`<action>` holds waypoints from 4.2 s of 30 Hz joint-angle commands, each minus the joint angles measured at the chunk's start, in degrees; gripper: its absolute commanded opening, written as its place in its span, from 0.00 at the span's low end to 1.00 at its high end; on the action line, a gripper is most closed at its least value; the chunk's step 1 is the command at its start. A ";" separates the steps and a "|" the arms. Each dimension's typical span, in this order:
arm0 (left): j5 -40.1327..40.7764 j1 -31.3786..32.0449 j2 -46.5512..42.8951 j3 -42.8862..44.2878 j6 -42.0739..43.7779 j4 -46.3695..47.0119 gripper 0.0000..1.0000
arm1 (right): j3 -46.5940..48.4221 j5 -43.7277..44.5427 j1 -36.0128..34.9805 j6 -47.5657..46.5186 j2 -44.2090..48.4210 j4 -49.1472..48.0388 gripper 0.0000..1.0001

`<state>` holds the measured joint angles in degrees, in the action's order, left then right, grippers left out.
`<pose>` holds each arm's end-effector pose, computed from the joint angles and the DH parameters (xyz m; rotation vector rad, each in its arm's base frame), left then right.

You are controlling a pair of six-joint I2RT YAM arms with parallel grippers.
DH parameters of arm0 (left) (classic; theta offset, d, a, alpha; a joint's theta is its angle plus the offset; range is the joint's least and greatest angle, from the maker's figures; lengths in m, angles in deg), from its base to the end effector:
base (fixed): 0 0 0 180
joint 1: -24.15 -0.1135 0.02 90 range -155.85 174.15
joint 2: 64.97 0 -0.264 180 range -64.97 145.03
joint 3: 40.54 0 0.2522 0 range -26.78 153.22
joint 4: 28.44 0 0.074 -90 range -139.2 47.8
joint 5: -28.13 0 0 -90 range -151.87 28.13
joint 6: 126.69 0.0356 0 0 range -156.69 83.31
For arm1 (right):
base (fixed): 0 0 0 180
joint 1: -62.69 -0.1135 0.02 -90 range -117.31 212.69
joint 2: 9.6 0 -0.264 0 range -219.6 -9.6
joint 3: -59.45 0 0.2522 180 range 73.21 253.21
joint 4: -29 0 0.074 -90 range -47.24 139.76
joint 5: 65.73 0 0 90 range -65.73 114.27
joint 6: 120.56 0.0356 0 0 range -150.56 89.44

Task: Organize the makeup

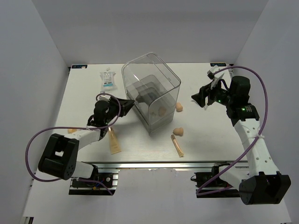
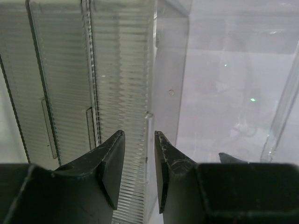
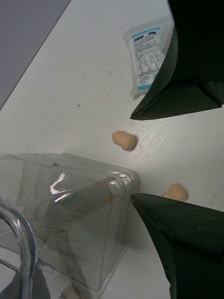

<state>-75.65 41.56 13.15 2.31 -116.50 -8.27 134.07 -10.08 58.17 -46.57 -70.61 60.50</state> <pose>0.2612 -0.0908 0.1979 -0.9057 1.8642 -1.3508 0.2332 0.0386 0.3720 -0.7205 1.7018 0.4230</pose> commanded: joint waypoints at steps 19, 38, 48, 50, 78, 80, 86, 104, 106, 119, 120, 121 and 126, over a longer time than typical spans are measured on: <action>-0.63 3.51 4.32 4.76 -0.34 4.21 0.00 | 1.36 -0.02 0.47 1.86 1.51 -3.58 0.71; 3.14 1.84 -10.97 9.24 4.93 -10.11 0.00 | 8.75 -16.96 -1.36 -4.18 3.97 -8.69 0.89; 5.25 0.70 -19.50 15.04 5.54 -15.65 0.00 | 11.91 -11.01 -21.22 -27.75 0.81 -3.15 0.89; 5.52 0.70 -19.50 16.70 5.54 -15.74 0.00 | 13.23 -8.46 -25.27 -27.76 -0.50 -3.15 0.86; 5.26 -0.71 -16.61 20.84 3.35 -13.81 0.00 | -2.76 10.96 -43.39 -60.44 3.27 -23.01 0.85; 4.91 -0.71 -16.34 21.10 3.17 -13.63 0.00 | -2.85 12.55 -43.39 -61.33 1.87 -23.97 0.85; 4.90 -0.71 -16.34 20.93 2.82 -13.37 0.00 | -2.59 13.61 -43.91 -63.44 -1.38 -30.73 0.83; 4.90 -0.71 -16.43 20.14 2.12 -13.10 0.00 | 0.49 16.33 -45.23 -71.88 -11.14 -41.11 0.41; 5.17 -0.71 -16.43 20.14 2.11 -13.02 0.00 | 0.92 16.42 -45.32 -72.32 -11.93 -41.73 0.39; 16.31 -1.06 -22.84 26.55 13.25 -32.22 0.71 | 2.42 17.21 -45.32 -72.50 -13.17 -43.40 0.33; 19.03 -1.24 -23.45 27.16 14.23 -33.83 0.79 | 2.51 17.30 -45.41 -72.50 -13.17 -43.49 0.33; 20.19 -1.24 -24.50 27.87 15.98 -36.19 0.81 | 2.33 17.47 -45.32 -72.32 -13.17 -43.58 0.33; 22.32 -3.16 -24.26 27.26 19.42 -43.50 0.83 | 2.25 17.82 -45.32 -71.36 -13.17 -43.58 0.32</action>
<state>-56.29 39.92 -11.92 29.12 -101.88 -43.15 134.32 5.04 12.36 -120.52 -83.26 20.02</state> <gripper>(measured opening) 0.825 0.332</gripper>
